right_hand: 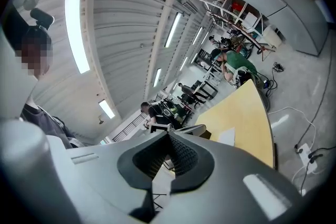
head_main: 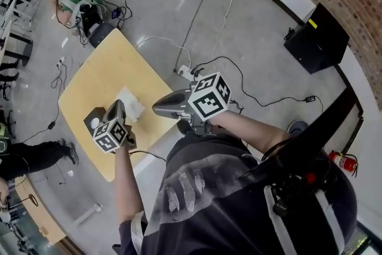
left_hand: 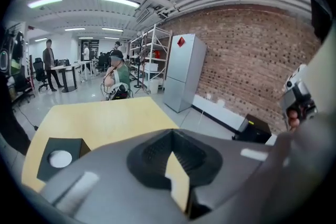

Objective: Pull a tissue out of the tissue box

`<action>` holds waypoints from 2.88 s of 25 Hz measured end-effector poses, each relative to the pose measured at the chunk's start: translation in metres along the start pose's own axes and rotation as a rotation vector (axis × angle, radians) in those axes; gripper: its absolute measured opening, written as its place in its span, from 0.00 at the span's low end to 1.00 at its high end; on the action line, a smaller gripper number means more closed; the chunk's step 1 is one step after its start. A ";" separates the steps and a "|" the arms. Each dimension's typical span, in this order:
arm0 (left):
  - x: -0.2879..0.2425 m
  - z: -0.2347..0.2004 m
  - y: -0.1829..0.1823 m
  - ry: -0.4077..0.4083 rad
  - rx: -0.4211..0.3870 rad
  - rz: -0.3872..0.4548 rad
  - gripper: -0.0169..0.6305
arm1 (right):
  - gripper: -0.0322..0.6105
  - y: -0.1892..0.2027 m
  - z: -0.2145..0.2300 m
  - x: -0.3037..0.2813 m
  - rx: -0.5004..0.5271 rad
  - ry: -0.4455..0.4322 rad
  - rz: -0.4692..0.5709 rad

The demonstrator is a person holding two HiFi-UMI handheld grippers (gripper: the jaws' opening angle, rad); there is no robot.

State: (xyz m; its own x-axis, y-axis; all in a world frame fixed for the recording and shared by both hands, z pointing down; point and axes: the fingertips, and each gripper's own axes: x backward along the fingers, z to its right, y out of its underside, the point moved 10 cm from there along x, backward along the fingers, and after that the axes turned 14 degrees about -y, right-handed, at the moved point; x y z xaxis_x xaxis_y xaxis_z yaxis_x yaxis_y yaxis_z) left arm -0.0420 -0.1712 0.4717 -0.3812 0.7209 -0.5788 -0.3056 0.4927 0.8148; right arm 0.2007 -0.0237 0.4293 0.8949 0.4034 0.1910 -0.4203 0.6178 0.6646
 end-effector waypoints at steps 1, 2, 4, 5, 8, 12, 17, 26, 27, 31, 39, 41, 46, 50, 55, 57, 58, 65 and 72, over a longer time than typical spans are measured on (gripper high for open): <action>0.005 0.006 -0.005 0.009 0.004 0.015 0.03 | 0.05 -0.002 -0.002 0.005 0.002 -0.013 0.016; 0.011 0.015 -0.008 0.022 0.009 0.027 0.03 | 0.05 -0.002 -0.004 0.011 0.000 -0.021 0.032; 0.025 0.032 -0.010 0.038 0.021 0.054 0.03 | 0.05 0.002 -0.009 0.024 -0.010 -0.031 0.054; 0.034 0.039 -0.011 0.038 0.031 0.075 0.03 | 0.05 0.004 -0.011 0.028 -0.016 -0.040 0.059; 0.067 0.054 -0.015 0.018 0.045 0.147 0.03 | 0.05 0.009 -0.014 0.031 -0.038 -0.085 0.050; 0.106 0.067 -0.013 0.011 0.027 0.213 0.03 | 0.05 0.014 -0.012 0.020 -0.070 -0.127 0.009; 0.139 0.067 0.005 0.017 0.059 0.213 0.03 | 0.05 0.025 -0.012 -0.005 -0.103 -0.170 -0.035; 0.177 0.043 0.021 -0.018 0.108 0.276 0.03 | 0.05 0.024 -0.010 -0.052 -0.076 -0.203 -0.109; 0.182 0.039 0.023 -0.018 0.117 0.282 0.03 | 0.05 0.024 -0.014 -0.060 -0.071 -0.206 -0.116; 0.200 0.023 0.032 -0.002 0.130 0.295 0.03 | 0.05 0.028 -0.032 -0.083 -0.048 -0.201 -0.132; 0.242 -0.017 0.051 0.025 0.172 0.354 0.03 | 0.05 0.051 -0.067 -0.130 -0.008 -0.191 -0.162; 0.252 -0.026 0.059 0.036 0.184 0.365 0.03 | 0.05 0.060 -0.074 -0.141 -0.004 -0.181 -0.176; 0.276 -0.048 0.085 0.059 0.229 0.393 0.03 | 0.05 0.086 -0.089 -0.165 0.011 -0.157 -0.199; 0.288 -0.061 0.101 0.087 0.267 0.412 0.03 | 0.05 0.102 -0.099 -0.176 0.016 -0.132 -0.198; 0.297 -0.052 0.109 0.123 0.285 0.419 0.03 | 0.05 0.113 -0.113 -0.168 0.021 -0.104 -0.186; 0.299 -0.042 0.108 0.128 0.277 0.420 0.03 | 0.05 0.113 -0.118 -0.158 0.024 -0.100 -0.174; 0.301 -0.037 0.108 0.128 0.273 0.421 0.03 | 0.05 0.113 -0.119 -0.153 0.027 -0.101 -0.167; 0.308 0.013 0.092 0.120 0.217 0.419 0.03 | 0.05 0.107 -0.132 -0.107 0.063 -0.138 -0.119; 0.314 0.099 0.075 0.115 0.147 0.393 0.03 | 0.05 0.101 -0.146 -0.025 0.058 -0.173 -0.061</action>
State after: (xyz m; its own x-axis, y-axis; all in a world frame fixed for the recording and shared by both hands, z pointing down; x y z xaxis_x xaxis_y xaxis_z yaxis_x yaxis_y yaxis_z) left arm -0.0982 0.1411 0.3544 -0.5409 0.8126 -0.2171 0.0060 0.2618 0.9651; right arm 0.1140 0.1273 0.3858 0.9329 0.2413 0.2672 -0.3597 0.5951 0.7186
